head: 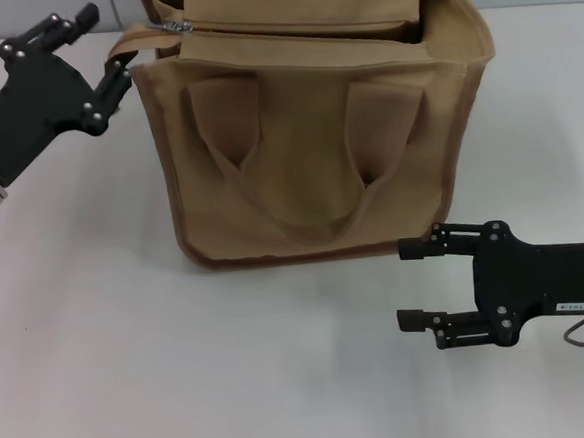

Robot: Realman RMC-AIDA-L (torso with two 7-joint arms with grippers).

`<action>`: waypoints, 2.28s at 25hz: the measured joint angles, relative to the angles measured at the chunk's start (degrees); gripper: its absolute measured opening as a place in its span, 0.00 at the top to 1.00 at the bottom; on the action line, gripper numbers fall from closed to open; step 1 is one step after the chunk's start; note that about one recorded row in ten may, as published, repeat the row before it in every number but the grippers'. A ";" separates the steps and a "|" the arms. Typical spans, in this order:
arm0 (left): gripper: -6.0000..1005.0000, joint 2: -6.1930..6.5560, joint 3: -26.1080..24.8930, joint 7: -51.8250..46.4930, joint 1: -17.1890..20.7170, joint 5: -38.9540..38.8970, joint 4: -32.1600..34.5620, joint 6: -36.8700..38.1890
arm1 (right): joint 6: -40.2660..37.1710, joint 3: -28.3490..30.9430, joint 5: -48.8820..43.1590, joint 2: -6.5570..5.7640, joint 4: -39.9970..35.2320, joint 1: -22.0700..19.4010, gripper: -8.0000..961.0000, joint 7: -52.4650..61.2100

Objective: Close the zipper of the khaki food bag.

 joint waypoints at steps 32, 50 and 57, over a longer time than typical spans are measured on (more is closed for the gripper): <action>0.98 0.00 0.51 2.74 1.78 -0.49 -0.95 6.25 | -13.88 0.26 17.90 -2.00 -0.54 6.22 0.21 25.20; 0.98 0.00 0.46 2.85 1.50 -0.93 -0.94 8.05 | -1.78 -3.06 18.70 -2.21 -3.83 18.23 0.21 49.25; 0.98 0.00 0.40 2.92 1.81 -1.49 -0.94 9.29 | 3.61 -4.67 18.55 -2.22 -4.74 20.79 0.21 59.11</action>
